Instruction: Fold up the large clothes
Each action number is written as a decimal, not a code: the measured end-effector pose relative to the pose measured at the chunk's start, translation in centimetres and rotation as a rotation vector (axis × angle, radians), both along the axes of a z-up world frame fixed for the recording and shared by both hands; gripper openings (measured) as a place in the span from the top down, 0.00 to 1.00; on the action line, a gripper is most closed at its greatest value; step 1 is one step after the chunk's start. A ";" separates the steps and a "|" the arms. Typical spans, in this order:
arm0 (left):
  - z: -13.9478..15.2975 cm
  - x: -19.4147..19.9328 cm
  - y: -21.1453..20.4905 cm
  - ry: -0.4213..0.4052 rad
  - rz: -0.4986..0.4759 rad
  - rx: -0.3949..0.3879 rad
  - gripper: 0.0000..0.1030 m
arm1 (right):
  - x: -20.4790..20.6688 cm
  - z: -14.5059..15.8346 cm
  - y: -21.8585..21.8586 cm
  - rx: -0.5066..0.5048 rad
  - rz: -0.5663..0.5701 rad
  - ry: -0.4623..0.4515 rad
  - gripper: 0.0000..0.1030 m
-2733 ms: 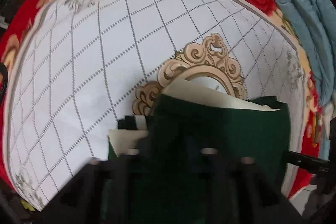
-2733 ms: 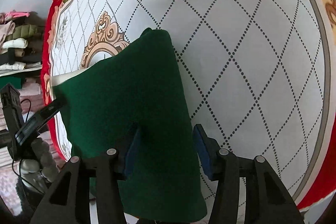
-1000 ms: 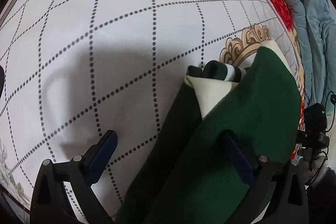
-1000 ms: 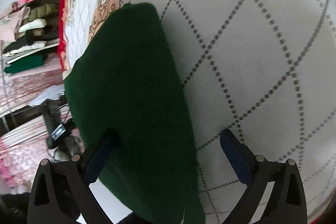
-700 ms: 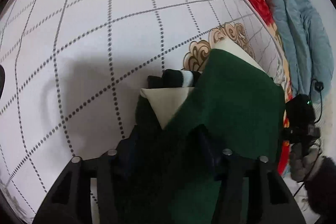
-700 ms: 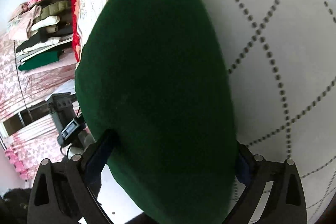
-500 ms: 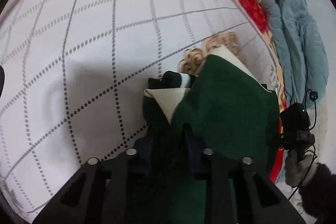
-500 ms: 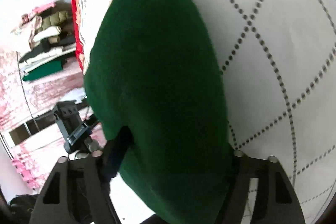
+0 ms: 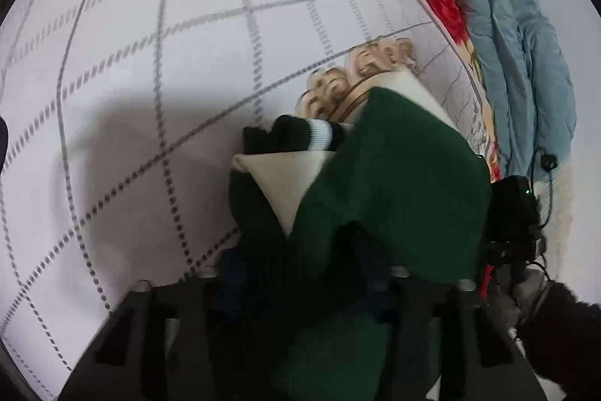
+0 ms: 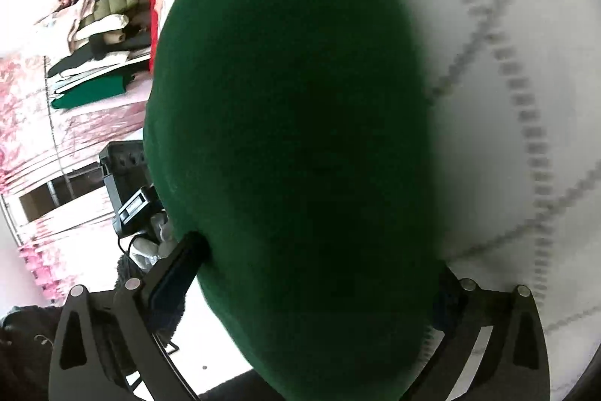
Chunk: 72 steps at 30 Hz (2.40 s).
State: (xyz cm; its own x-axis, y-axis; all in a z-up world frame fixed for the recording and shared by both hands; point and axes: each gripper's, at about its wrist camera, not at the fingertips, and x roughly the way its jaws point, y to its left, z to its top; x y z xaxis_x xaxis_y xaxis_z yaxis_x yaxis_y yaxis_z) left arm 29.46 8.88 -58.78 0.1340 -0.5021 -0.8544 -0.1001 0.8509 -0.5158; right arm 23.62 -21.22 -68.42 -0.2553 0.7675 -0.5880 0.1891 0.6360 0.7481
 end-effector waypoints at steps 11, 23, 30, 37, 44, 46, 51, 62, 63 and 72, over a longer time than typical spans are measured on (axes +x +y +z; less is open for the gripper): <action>7.1 3.6 -0.2 -0.115 -0.009 0.102 0.87 | -0.9 5.6 1.1 0.061 -0.231 0.004 0.53; 8.3 13.3 -2.2 -0.122 -0.068 0.132 0.86 | 8.4 12.2 1.7 0.005 -0.232 -0.104 0.56; 1.7 15.2 -2.6 -0.013 -0.104 0.143 0.60 | 10.0 5.8 0.8 -0.164 -0.146 -0.011 0.26; 2.0 13.8 0.9 0.012 -0.062 0.095 0.05 | 9.3 5.5 0.2 -0.189 -0.078 -0.041 0.07; -1.6 11.7 1.8 0.147 -0.031 0.036 0.05 | 10.9 6.5 -0.4 -0.260 -0.125 -0.074 0.03; -1.7 11.6 1.5 0.136 -0.033 0.022 0.04 | 10.5 6.8 -0.9 -0.271 -0.153 -0.063 0.03; -2.5 12.6 0.8 0.134 -0.066 0.009 0.04 | 9.9 4.8 -1.6 -0.260 -0.166 0.013 0.01; -1.5 13.3 -2.2 0.072 -0.148 -0.071 0.65 | 9.9 2.7 1.3 -0.101 -0.156 0.077 0.10; -1.2 13.1 -1.8 0.084 -0.120 -0.095 0.72 | 9.8 3.0 1.2 -0.070 -0.170 0.085 0.19; -3.2 11.7 -1.5 0.167 -0.124 -0.068 0.33 | 8.4 2.9 2.7 -0.022 -0.100 0.146 0.24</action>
